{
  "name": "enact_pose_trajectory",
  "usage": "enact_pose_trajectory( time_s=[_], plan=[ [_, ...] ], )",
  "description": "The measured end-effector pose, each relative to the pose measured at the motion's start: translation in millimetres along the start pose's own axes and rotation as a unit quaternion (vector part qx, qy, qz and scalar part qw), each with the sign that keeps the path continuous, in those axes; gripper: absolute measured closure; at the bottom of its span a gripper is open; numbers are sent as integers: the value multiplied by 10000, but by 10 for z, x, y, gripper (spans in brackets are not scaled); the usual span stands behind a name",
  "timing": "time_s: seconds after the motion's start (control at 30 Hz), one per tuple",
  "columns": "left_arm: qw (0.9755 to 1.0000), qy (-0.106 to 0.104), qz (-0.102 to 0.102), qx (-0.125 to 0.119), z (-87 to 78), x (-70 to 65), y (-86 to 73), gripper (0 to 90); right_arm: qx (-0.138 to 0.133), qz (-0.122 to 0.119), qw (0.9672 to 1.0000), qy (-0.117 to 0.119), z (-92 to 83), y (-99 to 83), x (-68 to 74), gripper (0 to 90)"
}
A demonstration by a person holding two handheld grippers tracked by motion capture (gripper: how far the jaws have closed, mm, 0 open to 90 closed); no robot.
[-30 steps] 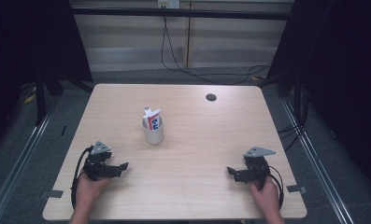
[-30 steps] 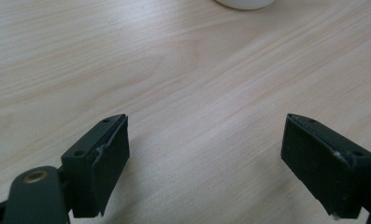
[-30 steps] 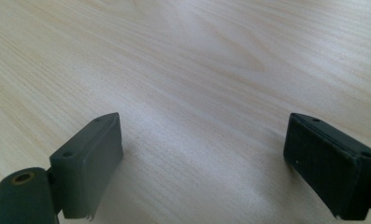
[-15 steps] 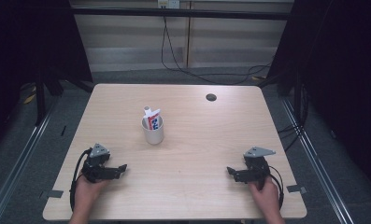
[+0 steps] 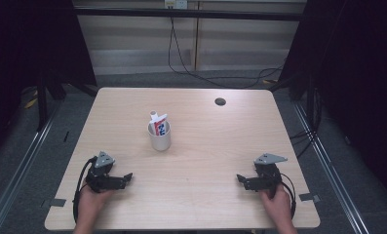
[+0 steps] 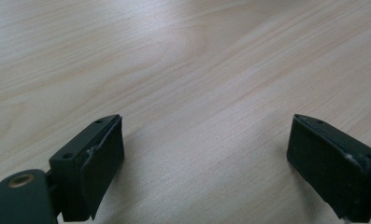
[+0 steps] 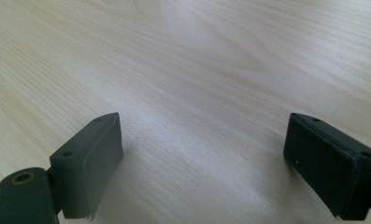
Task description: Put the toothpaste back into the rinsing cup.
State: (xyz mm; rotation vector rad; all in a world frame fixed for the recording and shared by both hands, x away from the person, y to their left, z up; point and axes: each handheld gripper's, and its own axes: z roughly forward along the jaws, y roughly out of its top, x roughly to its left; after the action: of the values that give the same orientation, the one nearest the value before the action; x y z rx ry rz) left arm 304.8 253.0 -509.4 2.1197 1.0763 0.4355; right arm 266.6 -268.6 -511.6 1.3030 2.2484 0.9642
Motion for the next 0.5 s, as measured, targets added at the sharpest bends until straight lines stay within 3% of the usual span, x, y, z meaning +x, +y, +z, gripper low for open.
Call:
enact_pose_trajectory(
  time_s=[0.5],
  plan=[
    [9999,87,-62,57,10,11,4,66,14,24,10000,0,-2,0,3,113]
  ],
)
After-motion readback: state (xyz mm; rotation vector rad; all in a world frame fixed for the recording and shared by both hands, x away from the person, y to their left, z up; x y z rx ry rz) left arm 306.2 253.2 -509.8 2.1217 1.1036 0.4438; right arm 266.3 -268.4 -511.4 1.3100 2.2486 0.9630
